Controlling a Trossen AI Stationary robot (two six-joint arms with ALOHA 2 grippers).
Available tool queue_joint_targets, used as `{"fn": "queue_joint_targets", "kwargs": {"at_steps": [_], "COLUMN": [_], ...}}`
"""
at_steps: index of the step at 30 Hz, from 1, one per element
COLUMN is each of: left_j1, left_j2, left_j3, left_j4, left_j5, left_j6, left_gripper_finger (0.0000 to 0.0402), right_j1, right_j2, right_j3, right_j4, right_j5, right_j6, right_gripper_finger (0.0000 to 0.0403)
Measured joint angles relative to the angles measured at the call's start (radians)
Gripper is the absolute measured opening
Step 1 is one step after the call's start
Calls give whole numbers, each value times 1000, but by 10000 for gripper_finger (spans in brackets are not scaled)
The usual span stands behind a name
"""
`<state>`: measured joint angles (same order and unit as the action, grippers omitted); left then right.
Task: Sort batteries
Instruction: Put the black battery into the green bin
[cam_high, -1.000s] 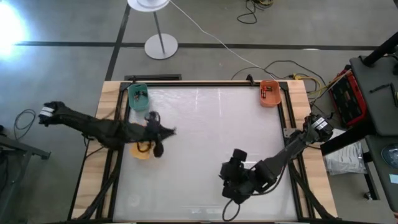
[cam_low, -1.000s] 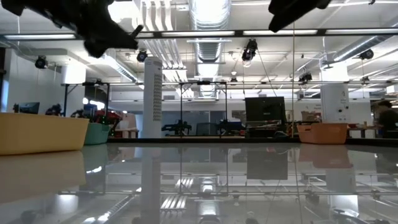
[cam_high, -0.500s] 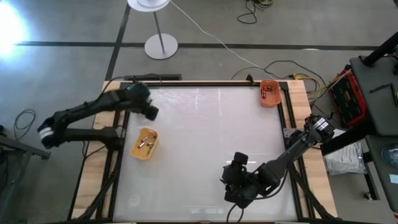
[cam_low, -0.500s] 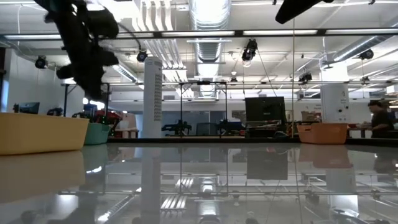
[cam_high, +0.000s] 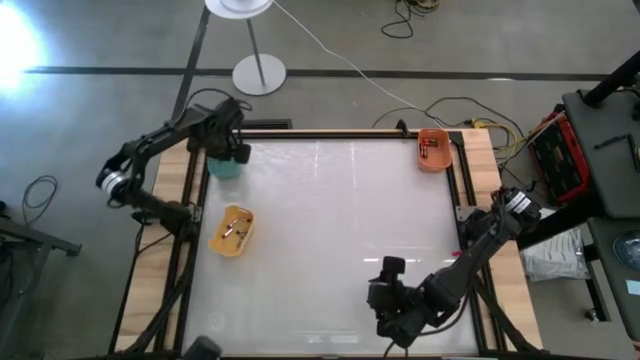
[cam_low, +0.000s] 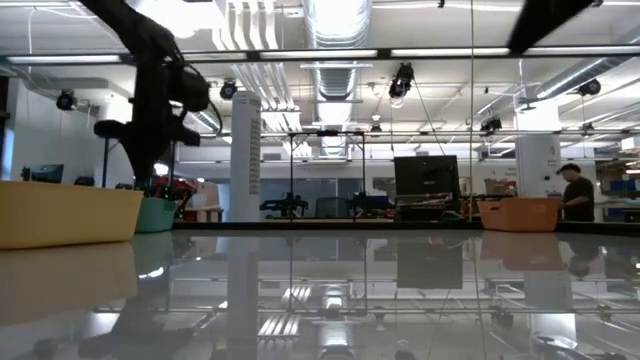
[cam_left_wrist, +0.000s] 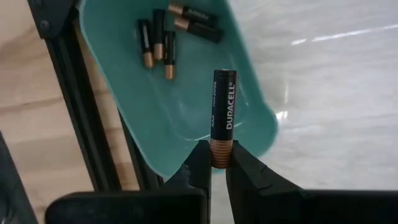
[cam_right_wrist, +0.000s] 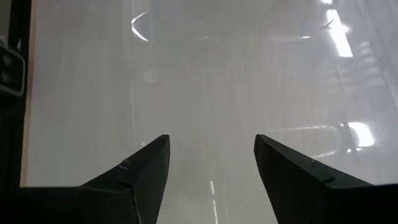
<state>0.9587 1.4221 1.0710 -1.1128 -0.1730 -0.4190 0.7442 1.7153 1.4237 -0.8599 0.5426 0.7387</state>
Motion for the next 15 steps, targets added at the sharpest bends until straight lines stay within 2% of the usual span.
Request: {"fn": "queue_joint_targets", "kwargs": {"at_steps": [8,15], "left_j1": [61,90], "left_j2": [244,356], "left_j3": [102,185], "left_j4": [-38,-88], "left_j5": [0,-11], "left_j6": [-35,-57], "left_gripper_finger": [7,7], "right_j1": [59,81], "right_j2": [0,0], "right_j3": [-82,-107], "right_j4": [5,6], "right_j5": [-1,0], "right_j6": [82,109], "right_gripper_finger": [228,232]}}
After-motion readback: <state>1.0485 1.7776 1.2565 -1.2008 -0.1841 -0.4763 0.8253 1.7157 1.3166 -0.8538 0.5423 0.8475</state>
